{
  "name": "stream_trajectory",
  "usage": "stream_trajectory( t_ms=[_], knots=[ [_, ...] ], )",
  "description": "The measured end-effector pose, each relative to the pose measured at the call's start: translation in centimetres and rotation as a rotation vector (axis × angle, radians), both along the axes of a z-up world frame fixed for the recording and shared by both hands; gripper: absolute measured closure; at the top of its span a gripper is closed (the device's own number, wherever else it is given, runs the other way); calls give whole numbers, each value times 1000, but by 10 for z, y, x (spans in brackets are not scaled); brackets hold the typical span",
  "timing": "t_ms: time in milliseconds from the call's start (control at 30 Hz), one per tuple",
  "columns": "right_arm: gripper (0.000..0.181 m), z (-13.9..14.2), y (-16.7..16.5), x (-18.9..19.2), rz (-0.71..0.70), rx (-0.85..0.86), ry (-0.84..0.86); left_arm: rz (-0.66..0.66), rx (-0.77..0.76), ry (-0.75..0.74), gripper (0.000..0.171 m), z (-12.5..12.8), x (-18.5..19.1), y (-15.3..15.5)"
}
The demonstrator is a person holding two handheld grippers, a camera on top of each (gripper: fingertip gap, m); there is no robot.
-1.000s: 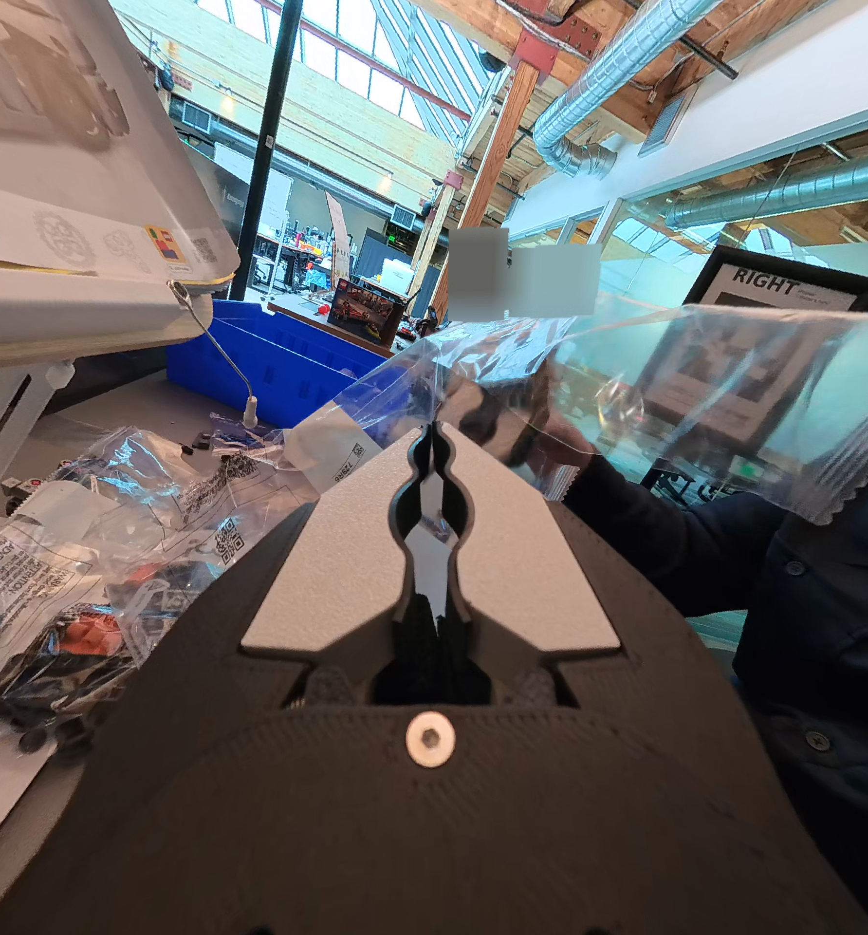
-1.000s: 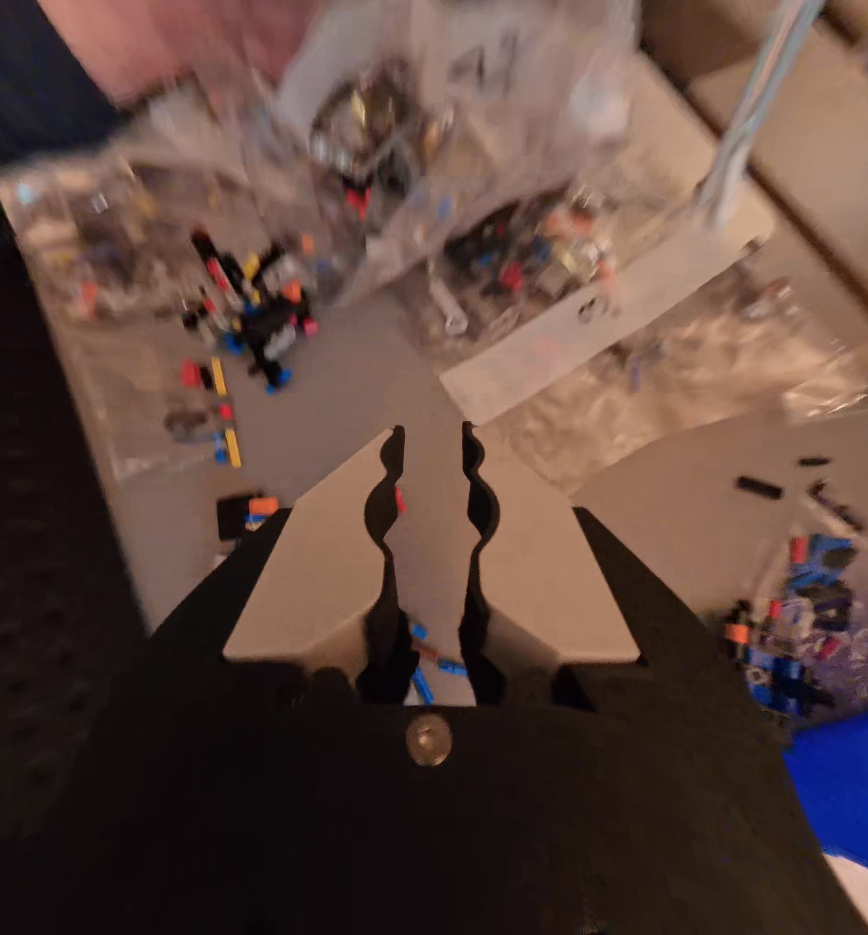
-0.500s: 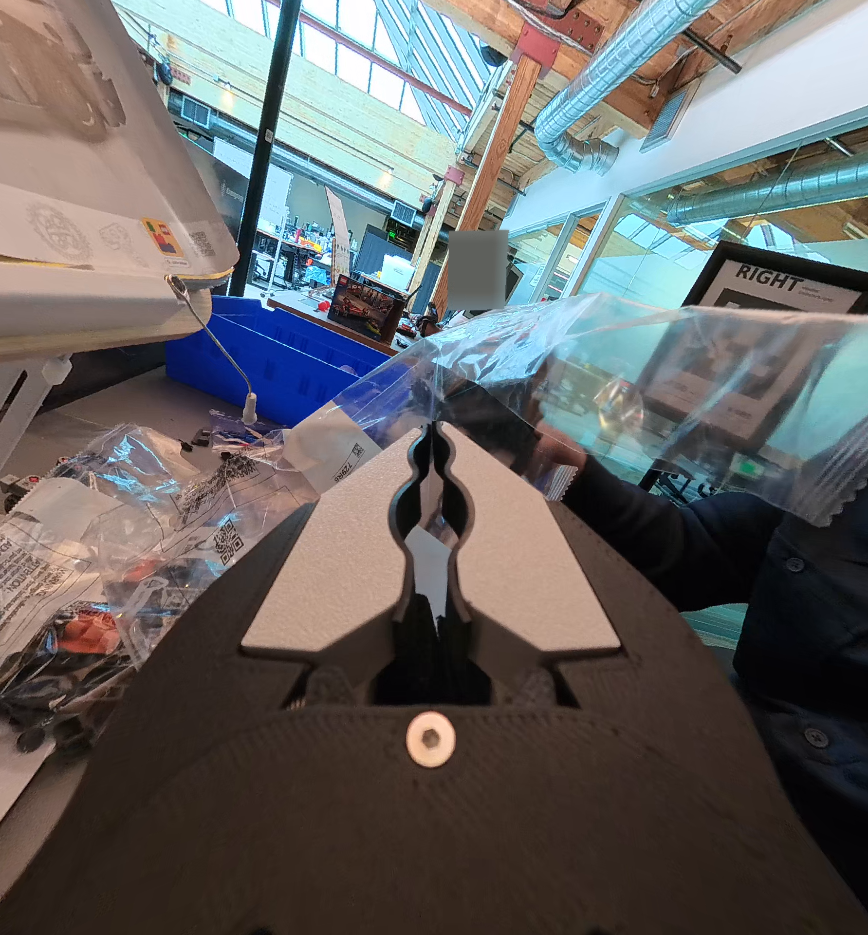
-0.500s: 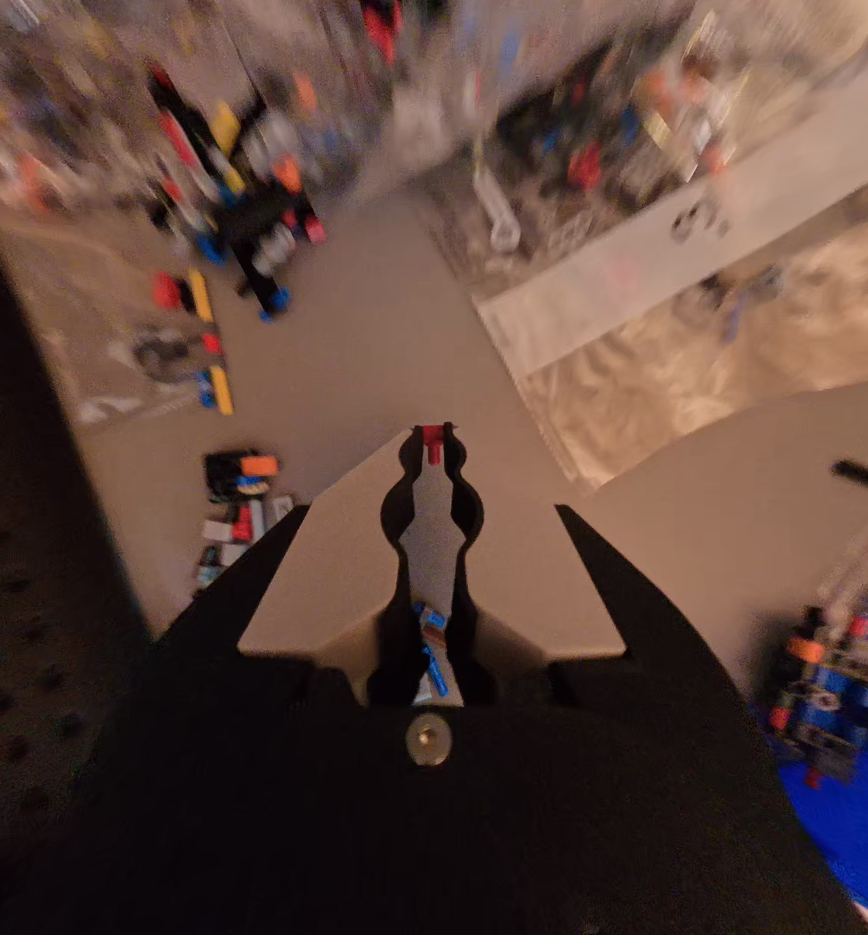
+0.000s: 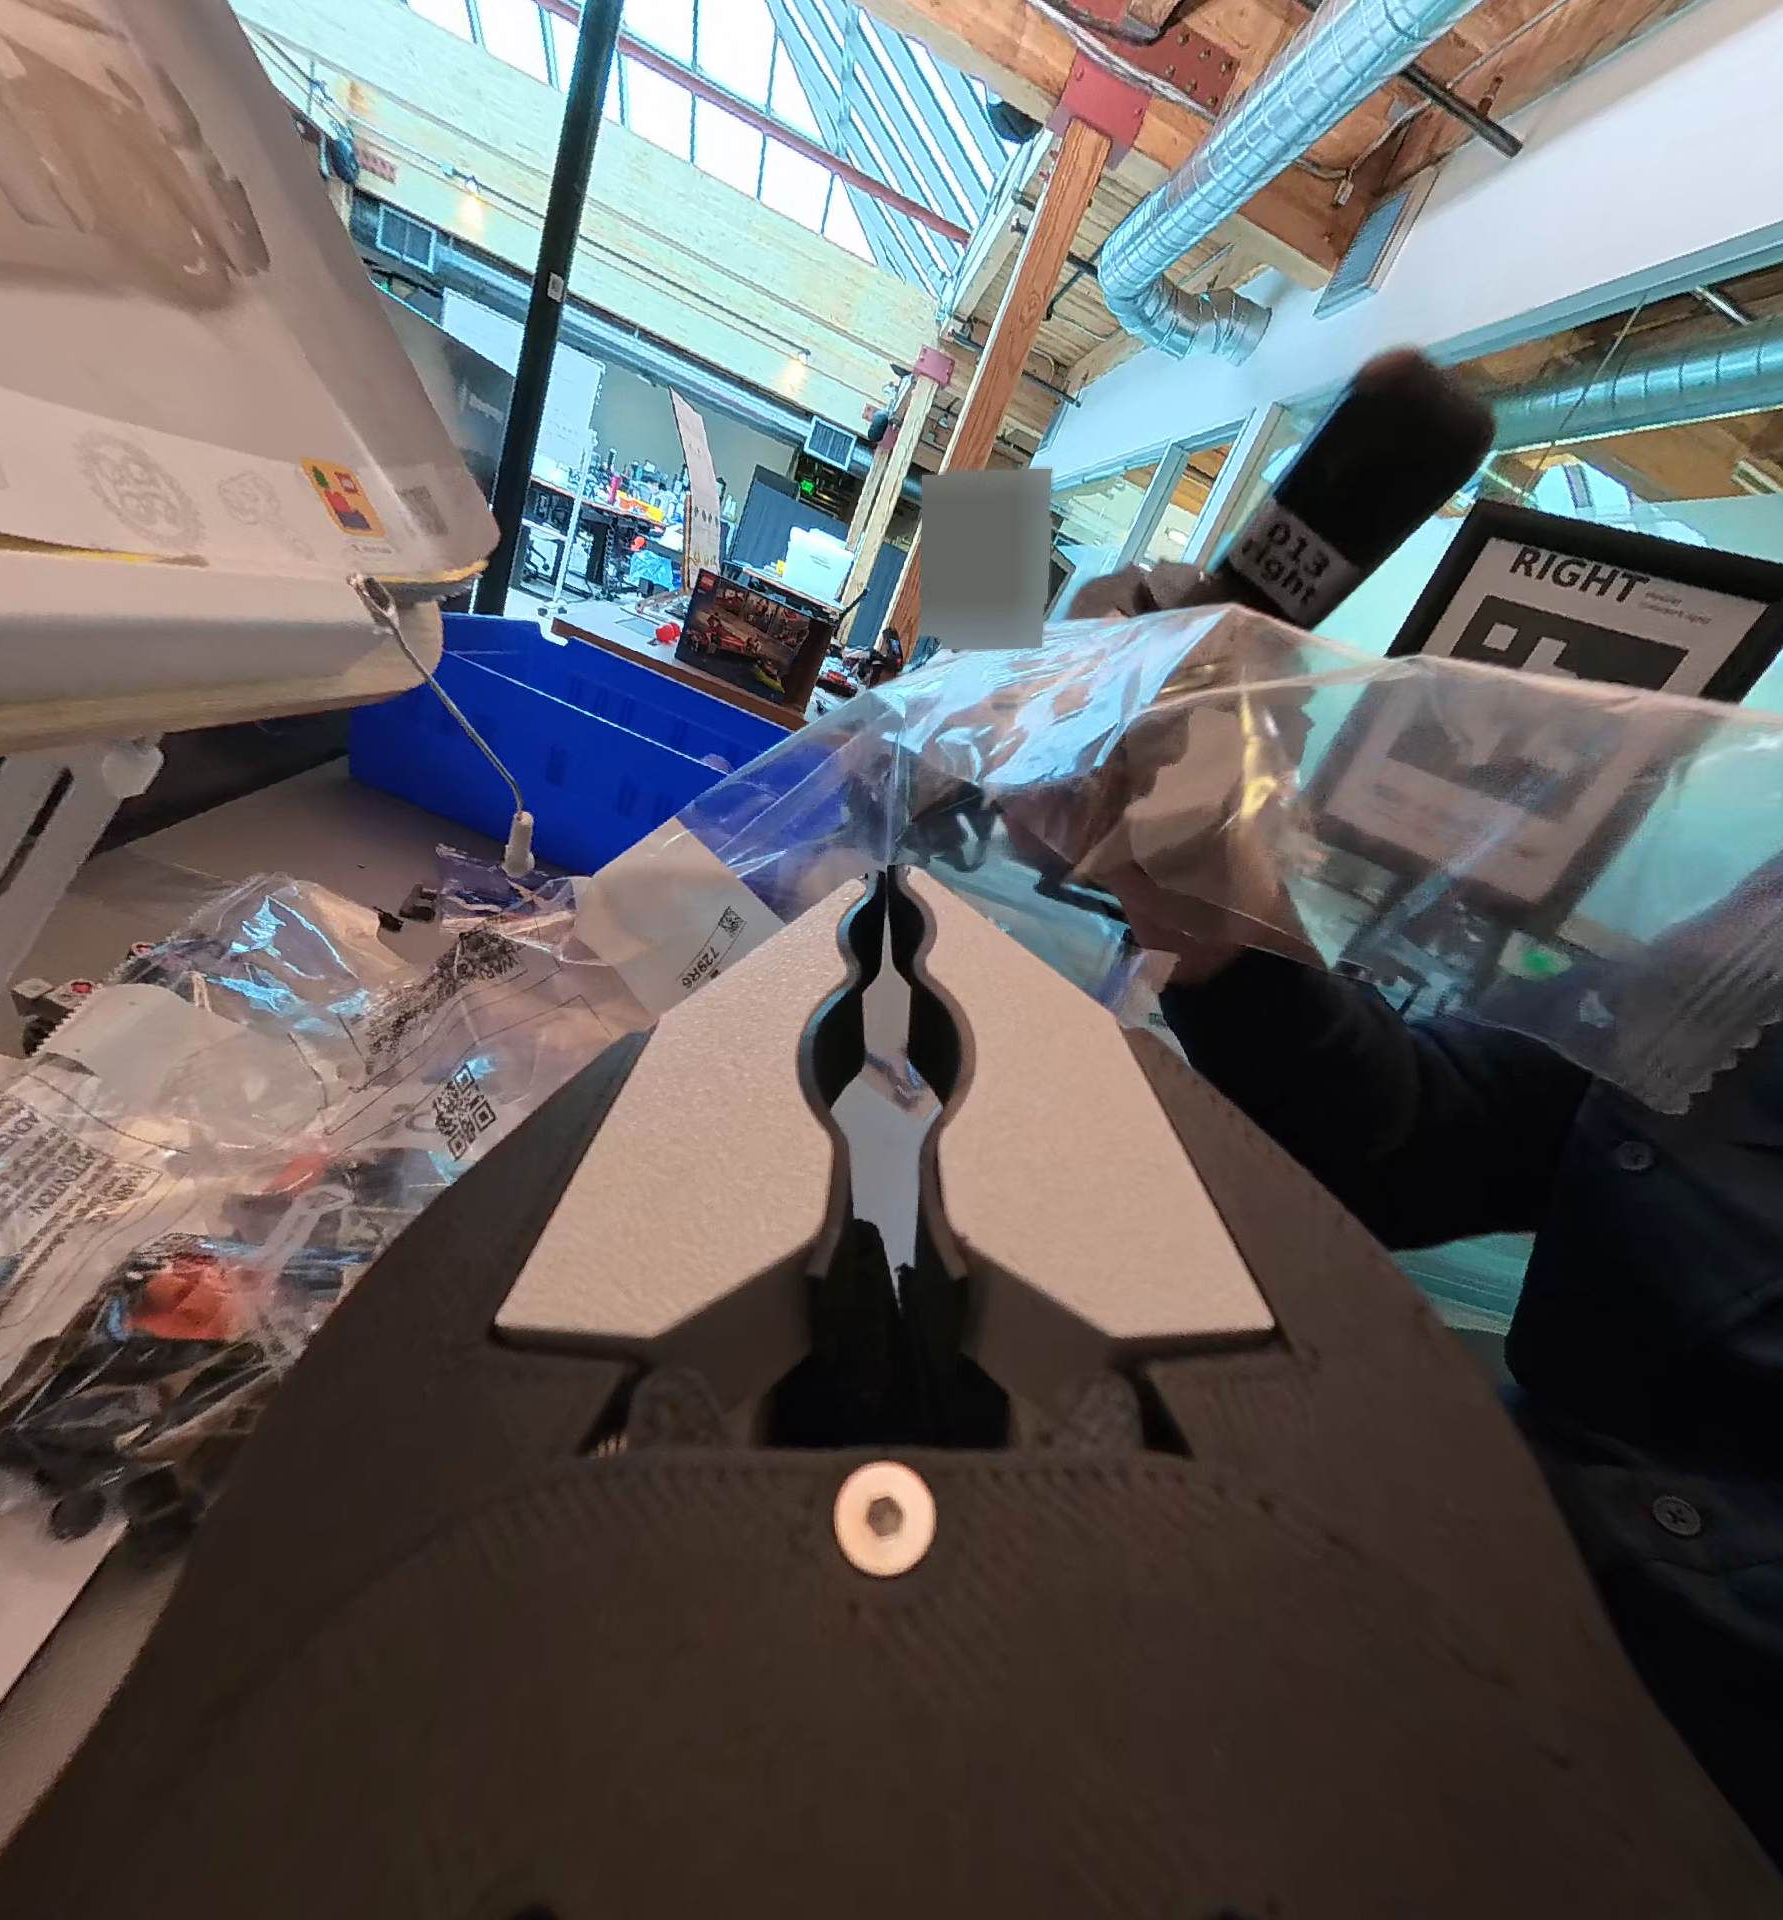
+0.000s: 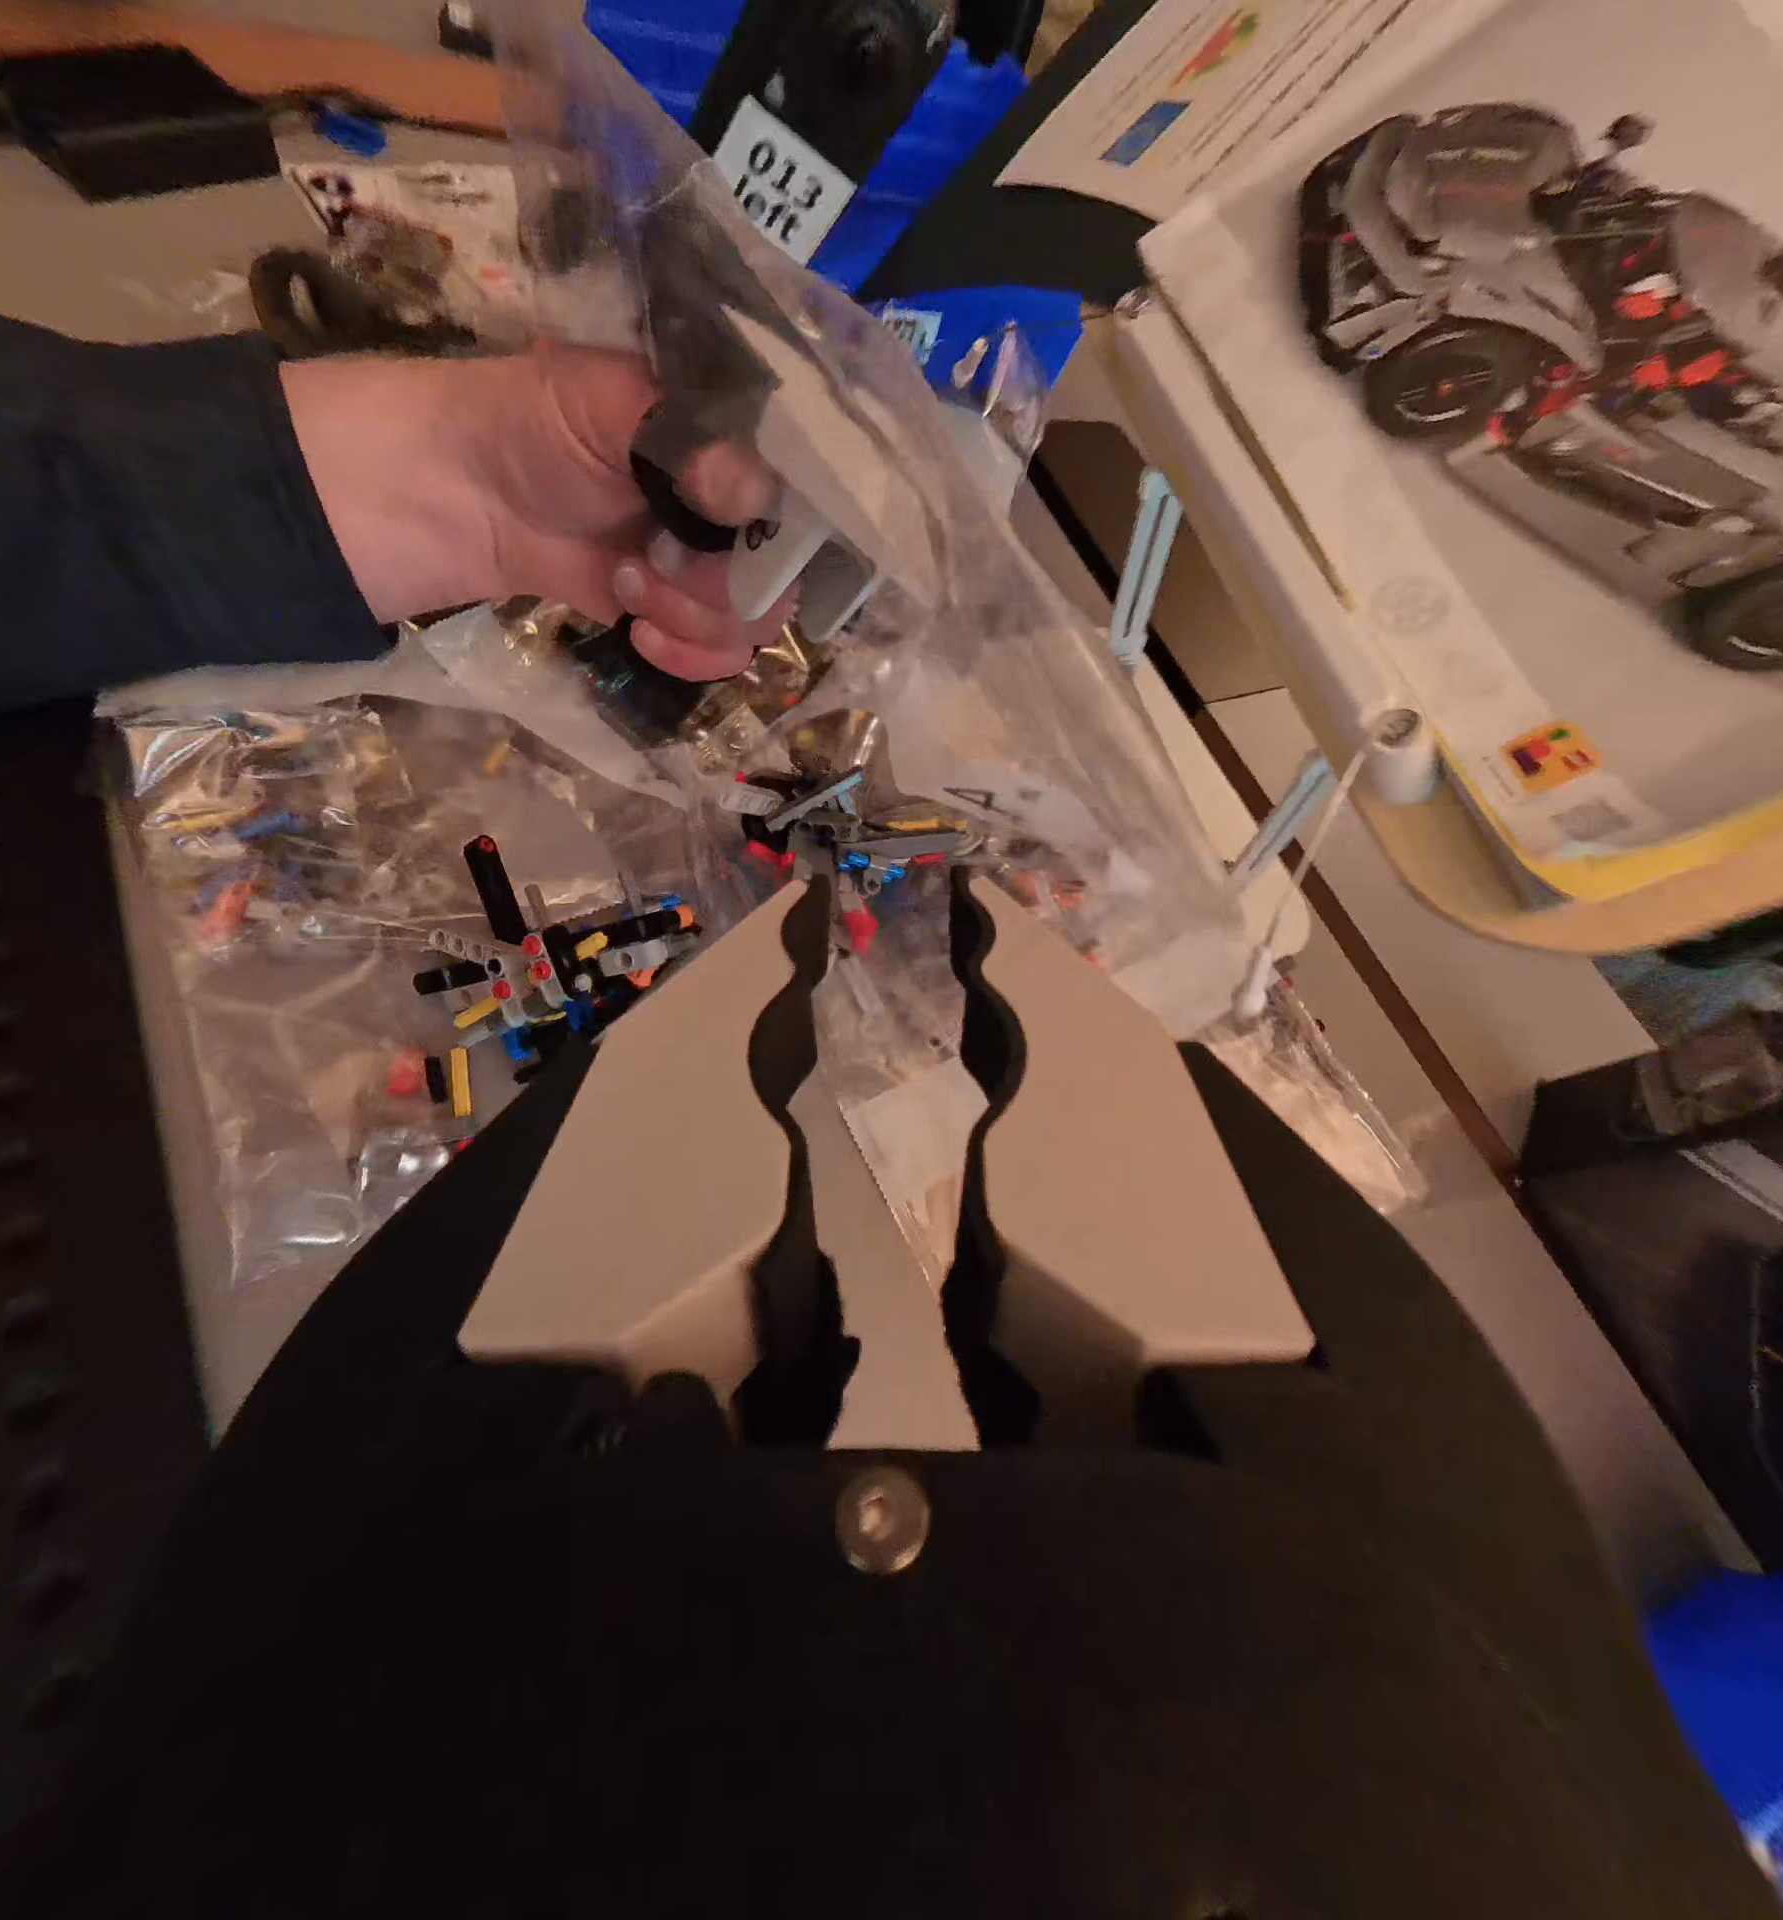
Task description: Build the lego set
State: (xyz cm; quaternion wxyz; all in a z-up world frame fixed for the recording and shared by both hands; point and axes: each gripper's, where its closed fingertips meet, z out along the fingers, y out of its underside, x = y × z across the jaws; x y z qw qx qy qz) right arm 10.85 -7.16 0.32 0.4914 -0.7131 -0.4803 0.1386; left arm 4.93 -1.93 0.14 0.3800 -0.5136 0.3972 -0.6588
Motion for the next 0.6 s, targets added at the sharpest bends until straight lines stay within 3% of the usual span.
stream_trajectory(
  t_ms=[100, 233, 333, 500, 600],
  knots=[
    [162, -11, -21, 24, 9, -87, 54, -1, -6, -5, 171, 0, 0, 1],
    [157, -93, -54, 60, 4, -361, -141, -7, -5, 0, 171, -1, 2, 0],
    [157, -131, -78, 75, 17, -465, -238, -4, -4, 0, 171, -1, 2, -1],
    [159, -161, -95, 93, 8, -564, -307, -2, -6, 4, 171, -2, 2, -1],
    [175, -174, -101, 98, 17, -594, -360, -4, -6, 9, 171, -4, 3, -1]
  ],
)
